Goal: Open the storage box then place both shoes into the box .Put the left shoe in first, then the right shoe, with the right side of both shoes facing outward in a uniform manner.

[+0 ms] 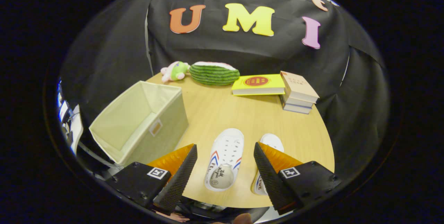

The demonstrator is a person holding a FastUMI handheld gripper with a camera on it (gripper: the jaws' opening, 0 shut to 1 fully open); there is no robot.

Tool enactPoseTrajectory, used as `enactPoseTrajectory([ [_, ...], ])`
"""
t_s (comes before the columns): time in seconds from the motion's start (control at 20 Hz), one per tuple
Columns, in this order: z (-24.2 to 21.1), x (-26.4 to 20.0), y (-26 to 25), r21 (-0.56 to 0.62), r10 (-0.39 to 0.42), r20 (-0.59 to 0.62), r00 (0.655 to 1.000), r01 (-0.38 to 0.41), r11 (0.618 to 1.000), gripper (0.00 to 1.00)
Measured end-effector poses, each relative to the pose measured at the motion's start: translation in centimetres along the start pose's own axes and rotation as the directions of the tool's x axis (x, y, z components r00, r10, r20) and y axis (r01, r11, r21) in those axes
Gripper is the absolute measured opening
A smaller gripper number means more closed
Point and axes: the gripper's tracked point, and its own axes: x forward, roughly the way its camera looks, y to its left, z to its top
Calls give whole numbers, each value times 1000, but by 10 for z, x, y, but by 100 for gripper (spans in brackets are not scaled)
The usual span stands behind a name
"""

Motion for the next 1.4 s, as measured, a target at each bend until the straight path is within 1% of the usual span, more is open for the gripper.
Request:
enactPoseTrajectory([
  [0.05, -11, 8, -5, -8, -6, -40, 999, 6, 1000, 100],
  [0.2, -40, 39, -10, -46, 9, -154, 988, -16, 999, 100],
  [0.35, -56, 64, -18, -54, 7, -236, 972, -20, 998, 100],
  [0.5, -67, 80, -18, -1, 39, -293, 955, -41, 999, 92],
  [0.55, -69, 84, -18, 13, 49, -306, 951, -47, 999, 87],
  [0.6, -73, 87, -19, 27, 60, -327, 943, -54, 998, 85],
  [0.7, -80, 96, -16, 69, 78, -358, 930, -57, 996, 74],
  [0.8, -88, 102, -3, 133, 127, -413, 902, -78, 988, 60],
  [0.9, -86, 99, -5, 153, 131, -423, 897, -71, 986, 46],
  [1.05, -86, 96, -6, 223, 146, -421, 895, -53, 973, 25],
  [1.1, -85, 95, -8, 253, 154, -415, 897, -49, 966, 21],
  [1.15, -83, 92, -6, 314, 180, -396, 901, -52, 948, 11],
  [1.2, -83, 90, -3, 378, 213, -382, 899, -58, 924, 7],
  [1.3, -70, 81, 5, 472, 273, -338, 901, -89, 877, 6],
  [1.4, -55, 67, 6, 506, 279, -298, 913, -97, 857, 6],
])
